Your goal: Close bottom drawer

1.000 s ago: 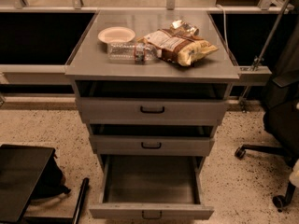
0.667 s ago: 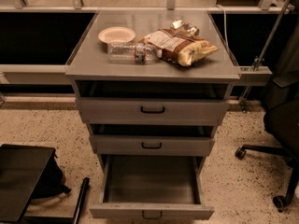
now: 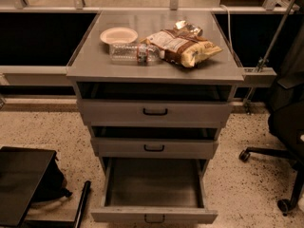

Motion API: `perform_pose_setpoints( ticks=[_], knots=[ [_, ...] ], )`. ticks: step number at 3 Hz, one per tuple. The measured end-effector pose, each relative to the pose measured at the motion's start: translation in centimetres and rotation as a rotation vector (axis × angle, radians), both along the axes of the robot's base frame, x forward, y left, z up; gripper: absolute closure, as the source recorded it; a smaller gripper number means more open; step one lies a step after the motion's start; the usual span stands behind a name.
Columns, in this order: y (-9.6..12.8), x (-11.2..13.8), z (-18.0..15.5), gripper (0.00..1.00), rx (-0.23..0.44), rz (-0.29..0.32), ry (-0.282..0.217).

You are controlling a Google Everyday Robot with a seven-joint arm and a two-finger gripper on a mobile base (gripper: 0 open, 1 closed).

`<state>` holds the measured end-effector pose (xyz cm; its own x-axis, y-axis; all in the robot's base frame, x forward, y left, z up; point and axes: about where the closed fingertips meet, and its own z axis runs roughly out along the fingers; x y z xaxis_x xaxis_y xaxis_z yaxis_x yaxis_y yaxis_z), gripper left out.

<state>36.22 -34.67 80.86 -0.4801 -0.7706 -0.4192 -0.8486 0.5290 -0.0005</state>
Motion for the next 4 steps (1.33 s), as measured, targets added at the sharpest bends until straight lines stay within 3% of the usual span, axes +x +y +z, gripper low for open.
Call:
perform_pose_setpoints(
  ticks=[1, 2, 3, 4],
  knots=[
    [-0.6, -2.1, -7.8, 0.00, 0.228, 0.015, -0.004],
    [-1.3, -3.0, -11.0, 0.00, 0.278, 0.037, -0.004],
    [-1.2, -3.0, -11.0, 0.00, 0.278, 0.039, -0.004],
    [0.1, -3.5, -11.0, 0.00, 0.377, 0.070, -0.062]
  ],
)
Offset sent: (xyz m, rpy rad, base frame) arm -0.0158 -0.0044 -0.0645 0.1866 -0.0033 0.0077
